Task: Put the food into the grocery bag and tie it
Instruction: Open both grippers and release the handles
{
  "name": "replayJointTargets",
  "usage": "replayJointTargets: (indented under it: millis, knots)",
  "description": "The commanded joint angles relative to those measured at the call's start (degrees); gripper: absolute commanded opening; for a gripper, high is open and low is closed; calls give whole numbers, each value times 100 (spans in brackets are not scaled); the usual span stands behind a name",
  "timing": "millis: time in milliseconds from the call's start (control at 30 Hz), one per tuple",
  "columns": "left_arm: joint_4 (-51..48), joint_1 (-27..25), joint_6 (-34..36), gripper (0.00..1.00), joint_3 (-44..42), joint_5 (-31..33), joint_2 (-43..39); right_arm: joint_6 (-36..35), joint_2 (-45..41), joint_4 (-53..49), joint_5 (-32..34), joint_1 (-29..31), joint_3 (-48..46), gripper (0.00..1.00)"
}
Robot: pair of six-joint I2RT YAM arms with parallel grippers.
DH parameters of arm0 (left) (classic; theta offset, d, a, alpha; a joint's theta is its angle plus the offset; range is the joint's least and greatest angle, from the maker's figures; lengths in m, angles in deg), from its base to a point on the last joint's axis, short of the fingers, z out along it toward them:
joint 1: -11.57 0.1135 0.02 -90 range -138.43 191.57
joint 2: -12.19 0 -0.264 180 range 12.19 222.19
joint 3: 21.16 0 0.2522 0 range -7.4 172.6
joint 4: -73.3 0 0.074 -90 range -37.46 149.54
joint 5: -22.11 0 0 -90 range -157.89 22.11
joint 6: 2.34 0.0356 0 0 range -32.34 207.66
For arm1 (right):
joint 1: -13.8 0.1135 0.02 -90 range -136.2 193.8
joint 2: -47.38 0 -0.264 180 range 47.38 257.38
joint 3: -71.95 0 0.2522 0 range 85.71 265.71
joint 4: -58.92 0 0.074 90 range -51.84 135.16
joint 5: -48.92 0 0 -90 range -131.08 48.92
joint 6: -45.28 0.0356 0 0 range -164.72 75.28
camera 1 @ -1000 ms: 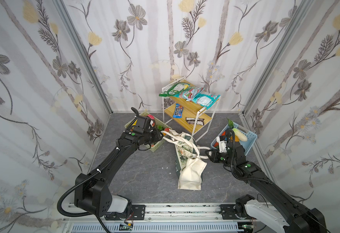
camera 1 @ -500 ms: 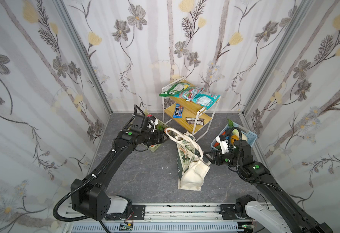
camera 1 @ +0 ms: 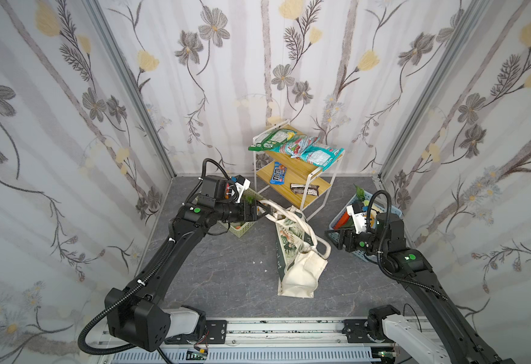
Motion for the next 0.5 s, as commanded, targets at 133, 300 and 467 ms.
replayJointTargets:
  millis: [133,300,467]
  knots:
    - [247,633,11,100,21,1655,-253,-94,133,390,1180,-431,238,100]
    - [431,939,431,100,-187,3205,-177,26,234,1239,1774,-774,25,100]
    - [1548,1215,1001,100,-1047,4208,-207,95,501,1988,2283,-896,-382,100]
